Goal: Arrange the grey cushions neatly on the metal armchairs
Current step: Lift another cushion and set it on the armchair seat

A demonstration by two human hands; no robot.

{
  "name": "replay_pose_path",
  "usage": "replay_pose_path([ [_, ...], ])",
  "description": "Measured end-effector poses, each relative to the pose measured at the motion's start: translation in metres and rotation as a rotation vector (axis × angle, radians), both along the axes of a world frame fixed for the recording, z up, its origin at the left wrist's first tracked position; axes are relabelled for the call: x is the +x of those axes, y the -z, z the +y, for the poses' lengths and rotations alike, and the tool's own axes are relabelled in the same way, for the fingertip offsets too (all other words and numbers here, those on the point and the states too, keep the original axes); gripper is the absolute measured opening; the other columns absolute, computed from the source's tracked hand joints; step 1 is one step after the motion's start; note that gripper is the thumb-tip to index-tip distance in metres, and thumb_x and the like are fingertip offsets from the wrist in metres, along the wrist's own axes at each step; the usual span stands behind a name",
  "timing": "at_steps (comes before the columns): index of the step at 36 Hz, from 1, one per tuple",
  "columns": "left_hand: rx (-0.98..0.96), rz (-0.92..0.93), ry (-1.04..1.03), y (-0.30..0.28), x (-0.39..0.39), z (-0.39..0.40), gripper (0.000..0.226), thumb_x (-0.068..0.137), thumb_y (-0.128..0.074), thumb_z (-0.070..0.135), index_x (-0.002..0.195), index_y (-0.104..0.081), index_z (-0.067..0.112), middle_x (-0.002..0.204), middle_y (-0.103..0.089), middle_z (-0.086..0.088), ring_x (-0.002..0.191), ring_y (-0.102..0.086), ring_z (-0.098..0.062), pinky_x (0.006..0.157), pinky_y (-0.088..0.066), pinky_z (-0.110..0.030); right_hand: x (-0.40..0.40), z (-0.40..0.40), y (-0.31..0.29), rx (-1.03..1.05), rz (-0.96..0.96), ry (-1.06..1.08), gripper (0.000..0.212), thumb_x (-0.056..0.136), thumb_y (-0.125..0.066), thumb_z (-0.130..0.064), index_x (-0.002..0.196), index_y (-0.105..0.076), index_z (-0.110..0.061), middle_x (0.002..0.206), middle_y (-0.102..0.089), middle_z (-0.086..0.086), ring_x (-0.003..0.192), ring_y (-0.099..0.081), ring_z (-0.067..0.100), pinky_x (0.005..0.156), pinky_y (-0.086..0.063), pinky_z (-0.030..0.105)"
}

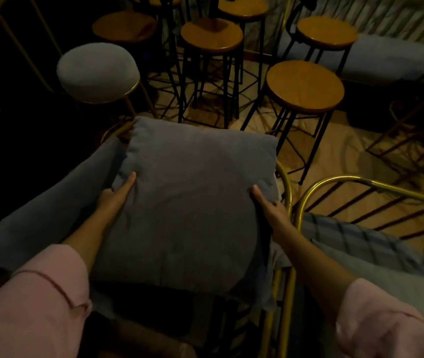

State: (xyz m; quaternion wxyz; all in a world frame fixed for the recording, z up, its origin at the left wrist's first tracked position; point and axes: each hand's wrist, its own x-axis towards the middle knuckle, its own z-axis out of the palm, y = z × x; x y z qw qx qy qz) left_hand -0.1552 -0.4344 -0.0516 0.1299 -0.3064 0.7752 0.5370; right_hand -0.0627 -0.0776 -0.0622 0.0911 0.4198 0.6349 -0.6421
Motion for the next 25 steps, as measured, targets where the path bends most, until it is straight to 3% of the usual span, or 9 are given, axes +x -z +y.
replay_pose_path([
  [3, 0.018, 0.066, 0.002, -0.021, 0.011, 0.01, 0.11, 0.059, -0.066, 0.08, 0.137, -0.051, 0.003, 0.138, -0.057, -0.018, 0.12, -0.057, -0.036, 0.104, -0.047, -0.048, 0.004, 0.012, -0.01, -0.065, 0.073, 0.026, 0.113, 0.058, -0.076, -0.076, 0.147, -0.041, -0.016, 0.144, -0.053, 0.013, 0.126, -0.054, 0.035, 0.107, -0.045, 0.05],
  [8, 0.067, 0.16, 0.031, -0.062, 0.034, 0.052, 0.091, 0.068, -0.066, 0.074, 0.126, -0.06, 0.006, 0.123, -0.066, -0.014, 0.107, -0.063, -0.034, 0.096, -0.052, -0.047, 0.031, 0.049, -0.035, -0.066, 0.178, 0.066, 0.076, 0.08, -0.071, -0.058, 0.14, -0.05, -0.016, 0.133, -0.06, 0.011, 0.115, -0.059, 0.029, 0.097, -0.048, 0.039],
  [10, 0.079, 0.184, 0.054, -0.076, 0.043, 0.078, 0.079, 0.075, -0.065, 0.067, 0.122, -0.062, 0.005, 0.117, -0.067, -0.013, 0.104, -0.064, -0.032, 0.089, -0.053, -0.042, 0.05, 0.074, -0.042, -0.078, 0.221, 0.078, 0.078, 0.079, -0.07, -0.059, 0.14, -0.05, -0.016, 0.125, -0.06, 0.007, 0.113, -0.06, 0.027, 0.097, -0.048, 0.038],
  [14, 0.152, 0.186, 0.145, -0.097, 0.058, 0.144, 0.067, 0.075, -0.068, 0.064, 0.113, -0.066, 0.01, 0.113, -0.068, -0.01, 0.102, -0.066, -0.028, 0.089, -0.052, -0.038, 0.089, 0.141, -0.055, -0.068, 0.302, 0.102, 0.105, 0.053, -0.072, -0.083, 0.138, -0.055, -0.023, 0.13, -0.065, 0.0, 0.113, -0.064, 0.022, 0.105, -0.049, 0.043],
  [16, 0.196, 0.206, 0.18, -0.106, 0.064, 0.181, 0.058, 0.075, -0.07, 0.061, 0.106, -0.067, 0.013, 0.112, -0.069, -0.009, 0.102, -0.066, -0.026, 0.089, -0.052, -0.037, 0.108, 0.18, -0.063, -0.05, 0.335, 0.134, 0.096, 0.058, -0.071, -0.082, 0.135, -0.057, -0.027, 0.128, -0.066, -0.004, 0.114, -0.064, 0.019, 0.107, -0.047, 0.042],
  [18, 0.245, 0.201, 0.226, -0.112, 0.068, 0.221, 0.072, 0.062, -0.073, 0.071, 0.104, -0.071, 0.013, 0.113, -0.072, -0.007, 0.103, -0.068, -0.026, 0.096, -0.053, -0.041, 0.13, 0.219, -0.075, -0.032, 0.36, 0.144, 0.081, 0.068, -0.069, -0.076, 0.132, -0.058, -0.027, 0.122, -0.068, -0.006, 0.109, -0.065, 0.016, 0.105, -0.047, 0.039],
  [20, 0.311, 0.229, 0.283, -0.112, 0.071, 0.26, 0.084, 0.048, -0.077, 0.076, 0.108, -0.073, 0.017, 0.114, -0.073, -0.003, 0.105, -0.069, -0.024, 0.1, -0.051, -0.043, 0.149, 0.259, -0.084, 0.024, 0.384, 0.147, 0.09, 0.063, -0.068, -0.08, 0.135, -0.056, -0.027, 0.125, -0.067, -0.003, 0.111, -0.066, 0.018, 0.104, -0.048, 0.041],
  [22, 0.401, 0.256, 0.347, -0.109, 0.074, 0.302, 0.081, 0.052, -0.08, 0.07, 0.116, -0.071, 0.02, 0.119, -0.072, -0.001, 0.111, -0.068, -0.022, 0.105, -0.047, -0.043, 0.168, 0.296, -0.095, 0.091, 0.401, 0.153, 0.097, 0.059, -0.068, -0.082, 0.136, -0.054, -0.025, 0.127, -0.066, -0.001, 0.109, -0.065, 0.018, 0.098, -0.051, 0.037],
  [25, 0.465, 0.297, 0.349, -0.11, 0.082, 0.367, 0.081, 0.06, -0.078, 0.066, 0.123, -0.067, 0.017, 0.122, -0.071, -0.005, 0.113, -0.067, -0.024, 0.105, -0.048, -0.046, 0.19, 0.346, -0.11, 0.182, 0.435, 0.164, 0.072, 0.076, -0.065, -0.066, 0.135, -0.05, -0.028, 0.127, -0.062, -0.003, 0.098, -0.062, 0.007, 0.081, -0.049, 0.023],
])
